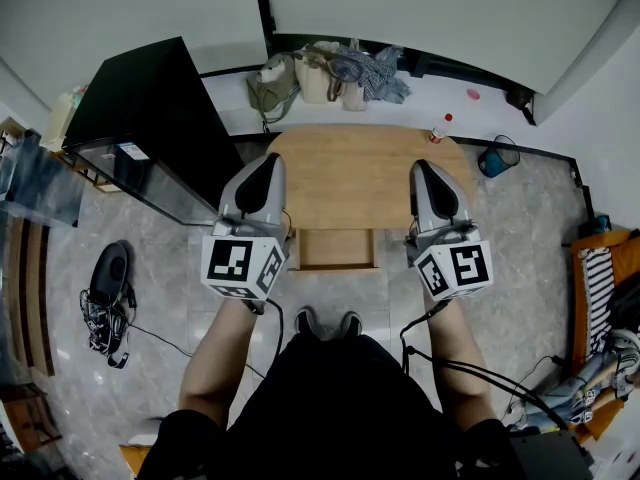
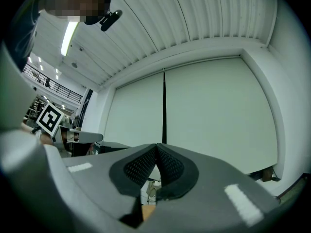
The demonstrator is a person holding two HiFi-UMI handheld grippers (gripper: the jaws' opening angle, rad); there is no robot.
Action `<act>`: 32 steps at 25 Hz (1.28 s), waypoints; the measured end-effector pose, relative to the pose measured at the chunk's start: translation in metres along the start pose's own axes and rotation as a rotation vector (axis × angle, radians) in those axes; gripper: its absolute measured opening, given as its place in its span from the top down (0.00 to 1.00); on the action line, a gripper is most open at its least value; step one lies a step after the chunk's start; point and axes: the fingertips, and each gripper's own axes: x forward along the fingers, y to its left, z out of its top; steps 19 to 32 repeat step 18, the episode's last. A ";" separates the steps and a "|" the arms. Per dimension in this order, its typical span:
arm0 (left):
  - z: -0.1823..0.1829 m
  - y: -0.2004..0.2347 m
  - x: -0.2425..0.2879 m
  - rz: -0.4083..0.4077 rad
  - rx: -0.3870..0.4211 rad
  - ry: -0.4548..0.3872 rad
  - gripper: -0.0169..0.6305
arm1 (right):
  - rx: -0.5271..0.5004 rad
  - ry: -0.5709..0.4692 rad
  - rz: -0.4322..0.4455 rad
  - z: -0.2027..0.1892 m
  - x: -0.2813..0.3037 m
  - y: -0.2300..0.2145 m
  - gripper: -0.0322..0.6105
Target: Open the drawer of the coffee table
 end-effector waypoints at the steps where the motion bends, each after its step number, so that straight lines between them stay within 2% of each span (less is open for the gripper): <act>1: 0.000 0.000 0.000 -0.001 -0.001 0.001 0.97 | 0.000 0.001 0.000 0.000 0.000 0.000 0.95; 32: -0.003 0.007 -0.003 -0.009 -0.005 0.008 0.97 | 0.004 0.005 -0.005 -0.002 0.004 0.008 0.95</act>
